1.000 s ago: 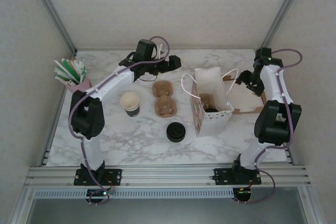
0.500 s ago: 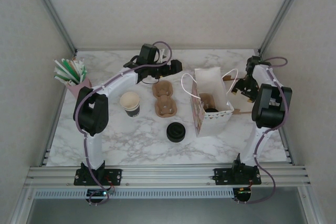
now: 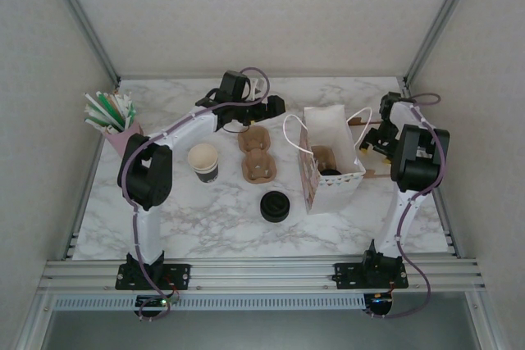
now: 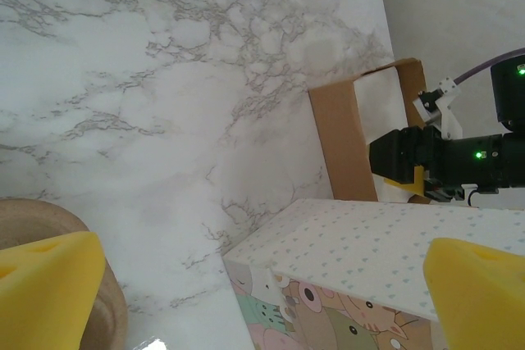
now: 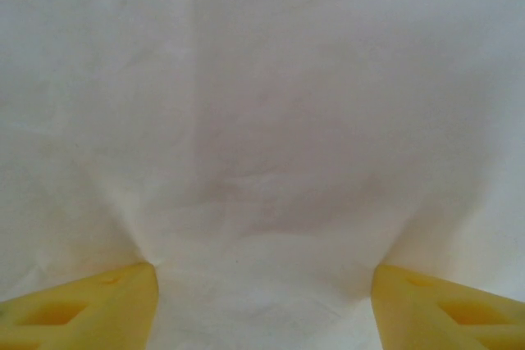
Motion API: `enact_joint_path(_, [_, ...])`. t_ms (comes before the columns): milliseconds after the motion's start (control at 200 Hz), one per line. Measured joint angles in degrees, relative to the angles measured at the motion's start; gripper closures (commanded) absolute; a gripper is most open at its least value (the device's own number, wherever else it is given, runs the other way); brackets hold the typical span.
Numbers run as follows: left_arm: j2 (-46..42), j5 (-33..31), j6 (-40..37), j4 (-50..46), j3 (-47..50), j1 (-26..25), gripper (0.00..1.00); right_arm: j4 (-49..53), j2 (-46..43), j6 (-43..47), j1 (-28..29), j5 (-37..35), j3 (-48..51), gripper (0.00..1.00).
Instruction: Pack the takeout coffee
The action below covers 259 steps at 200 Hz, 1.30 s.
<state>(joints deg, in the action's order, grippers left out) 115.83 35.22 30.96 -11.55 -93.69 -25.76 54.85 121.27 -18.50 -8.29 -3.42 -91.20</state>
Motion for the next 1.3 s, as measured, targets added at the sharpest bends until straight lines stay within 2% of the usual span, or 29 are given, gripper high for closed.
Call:
enact_joint_path(235, [0.0, 0.0, 0.15, 0.0, 0.0, -0.02, 0.0, 0.17, -0.15, 0.35, 0.61, -0.17, -0.46, 0.49])
enact_joint_path(521, [0.0, 0.0, 0.15, -0.02, 0.0, -0.02, 0.0, 0.52, -0.92, 0.35, 0.72, -1.29, -0.81, 0.54])
enact_joint_path(816, [0.0, 0.0, 0.15, -0.02, 0.0, -0.02, 0.0, 1.07, -2.01, 0.37, 0.72, -1.46, -1.64, 0.64])
enact_joint_path(886, [0.0, 0.0, 0.15, -0.02, 0.0, 0.0, 0.0, 1.09, -2.01, 0.37, 0.74, -1.46, -1.66, 0.62])
enact_joint_path(981, [0.0, 0.0, 0.15, -0.02, 0.0, -0.02, 0.0, 1.09, -2.01, 0.42, 0.74, -1.49, -1.66, 0.43])
enact_joint_path(1066, [0.0, 0.0, 0.15, -0.02, 0.0, -0.02, 0.0, 1.09, -2.01, 0.83, 0.72, -1.51, -1.66, 0.35])
enact_joint_path(1176, [0.0, 0.02, 0.15, -0.02, 0.0, -0.02, 0.0, 1.07, -1.99, 0.98, 0.72, -1.49, -1.66, 0.34])
enact_joint_path(1297, [0.0, 0.02, 0.15, -0.02, 0.0, -0.02, 0.0, 0.98, -1.57, 0.98, 0.72, -1.44, -1.66, 0.37])
